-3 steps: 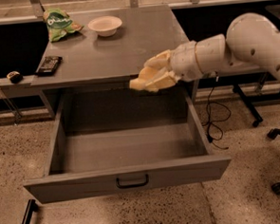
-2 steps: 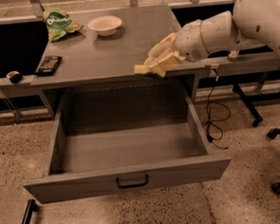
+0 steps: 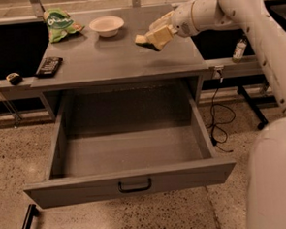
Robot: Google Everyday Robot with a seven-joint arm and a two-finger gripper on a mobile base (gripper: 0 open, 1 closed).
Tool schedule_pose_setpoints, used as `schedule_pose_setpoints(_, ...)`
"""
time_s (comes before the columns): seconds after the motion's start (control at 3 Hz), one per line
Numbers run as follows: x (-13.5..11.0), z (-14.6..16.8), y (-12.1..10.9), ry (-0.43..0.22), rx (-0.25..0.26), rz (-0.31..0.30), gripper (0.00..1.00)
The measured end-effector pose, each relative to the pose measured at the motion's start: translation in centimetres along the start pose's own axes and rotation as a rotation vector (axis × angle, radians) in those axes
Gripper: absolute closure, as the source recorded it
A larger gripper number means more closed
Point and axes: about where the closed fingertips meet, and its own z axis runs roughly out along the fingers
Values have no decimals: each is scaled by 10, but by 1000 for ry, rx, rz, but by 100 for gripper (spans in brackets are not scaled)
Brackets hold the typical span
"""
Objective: Pick sponge from top drawer and place on counter
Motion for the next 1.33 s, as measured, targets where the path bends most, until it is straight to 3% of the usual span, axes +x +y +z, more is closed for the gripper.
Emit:
schedule_pose_setpoints(0.33, -5, 20, -39, -16, 87, 24, 100)
schedule_pose_setpoints(0.67, 16, 52, -56, 22, 142, 75, 73)
schedule_pose_setpoints(1.0, 38, 83, -37, 52, 75, 111, 50)
schedule_pose_setpoints(1.33, 38, 83, -36, 52, 74, 111, 26)
